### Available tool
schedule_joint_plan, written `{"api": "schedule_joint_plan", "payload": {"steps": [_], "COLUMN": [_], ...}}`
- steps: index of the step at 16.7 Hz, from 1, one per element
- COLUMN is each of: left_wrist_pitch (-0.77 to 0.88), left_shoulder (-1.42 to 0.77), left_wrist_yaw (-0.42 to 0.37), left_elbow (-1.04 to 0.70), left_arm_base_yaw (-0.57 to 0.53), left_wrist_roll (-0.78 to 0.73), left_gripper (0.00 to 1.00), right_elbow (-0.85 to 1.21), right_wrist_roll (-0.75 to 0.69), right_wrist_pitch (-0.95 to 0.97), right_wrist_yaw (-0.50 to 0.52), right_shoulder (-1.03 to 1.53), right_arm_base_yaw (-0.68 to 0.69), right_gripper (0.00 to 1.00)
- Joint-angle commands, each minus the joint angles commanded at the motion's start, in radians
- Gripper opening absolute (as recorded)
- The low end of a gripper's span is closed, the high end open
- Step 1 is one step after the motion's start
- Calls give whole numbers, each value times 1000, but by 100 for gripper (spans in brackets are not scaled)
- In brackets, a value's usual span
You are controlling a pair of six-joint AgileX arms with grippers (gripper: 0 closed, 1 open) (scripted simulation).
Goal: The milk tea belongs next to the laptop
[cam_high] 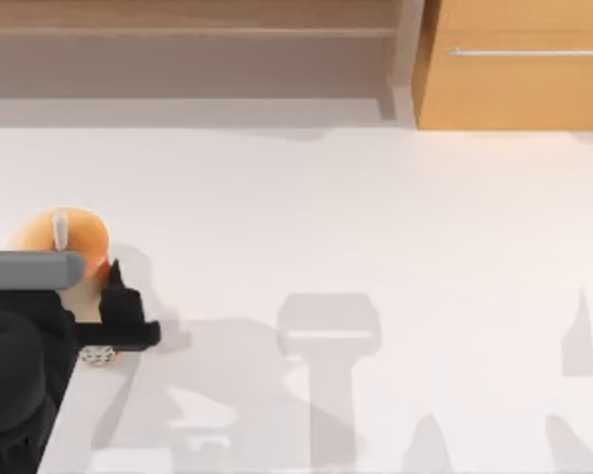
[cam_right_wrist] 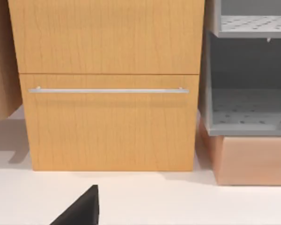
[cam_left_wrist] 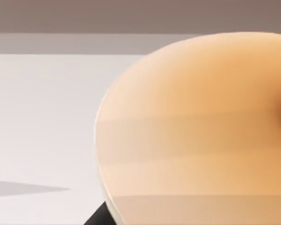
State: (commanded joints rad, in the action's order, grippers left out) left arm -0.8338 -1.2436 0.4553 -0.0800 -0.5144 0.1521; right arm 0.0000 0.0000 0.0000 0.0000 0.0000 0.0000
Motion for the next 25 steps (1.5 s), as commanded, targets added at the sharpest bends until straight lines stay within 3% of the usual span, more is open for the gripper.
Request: {"api": "schedule_joint_plan", "payload": {"steps": [21,25], "left_wrist_pitch": [112,86], "left_shoulder": [85,129], "left_wrist_yaw": [2,-34], "left_elbow": [-20,-66], "left_arm_base_yaw": [0,45], "left_wrist_roll": [-2,-18], "left_gripper": [0,0], "right_elbow": [0,0], "right_wrist_roll": [0,0], "right_wrist_pitch": [0,0], "right_wrist_yaw": [0,0], "right_shoulder": [0,0], "right_arm_base_yaw": [0,0], "right_gripper": [100,100]}}
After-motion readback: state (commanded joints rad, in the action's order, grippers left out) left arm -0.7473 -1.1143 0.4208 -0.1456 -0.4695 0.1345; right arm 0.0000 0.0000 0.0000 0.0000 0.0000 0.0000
